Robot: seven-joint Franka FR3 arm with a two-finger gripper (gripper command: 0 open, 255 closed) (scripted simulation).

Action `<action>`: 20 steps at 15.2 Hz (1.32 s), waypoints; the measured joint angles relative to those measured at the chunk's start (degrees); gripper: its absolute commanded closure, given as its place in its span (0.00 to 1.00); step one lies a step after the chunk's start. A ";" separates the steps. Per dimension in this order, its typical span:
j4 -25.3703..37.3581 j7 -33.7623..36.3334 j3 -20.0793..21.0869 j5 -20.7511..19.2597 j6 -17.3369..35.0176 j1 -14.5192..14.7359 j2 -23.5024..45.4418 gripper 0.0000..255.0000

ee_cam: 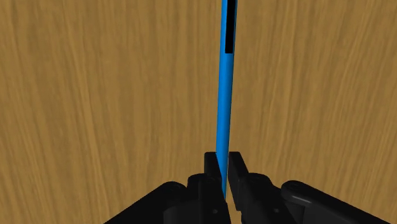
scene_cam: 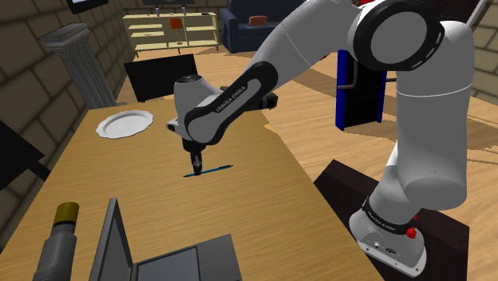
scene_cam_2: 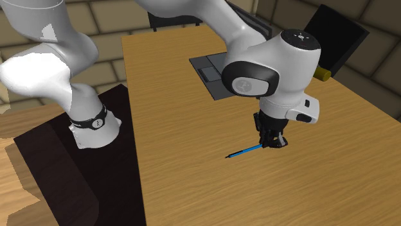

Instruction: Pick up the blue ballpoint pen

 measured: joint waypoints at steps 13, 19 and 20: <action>1.11 -0.33 0.32 0.65 -3.70 -0.37 -2.66 1.00; 2.36 -0.58 0.58 1.30 -7.49 -0.67 -5.24 1.00; 2.72 -0.59 0.61 1.35 -8.13 -0.69 -5.53 1.00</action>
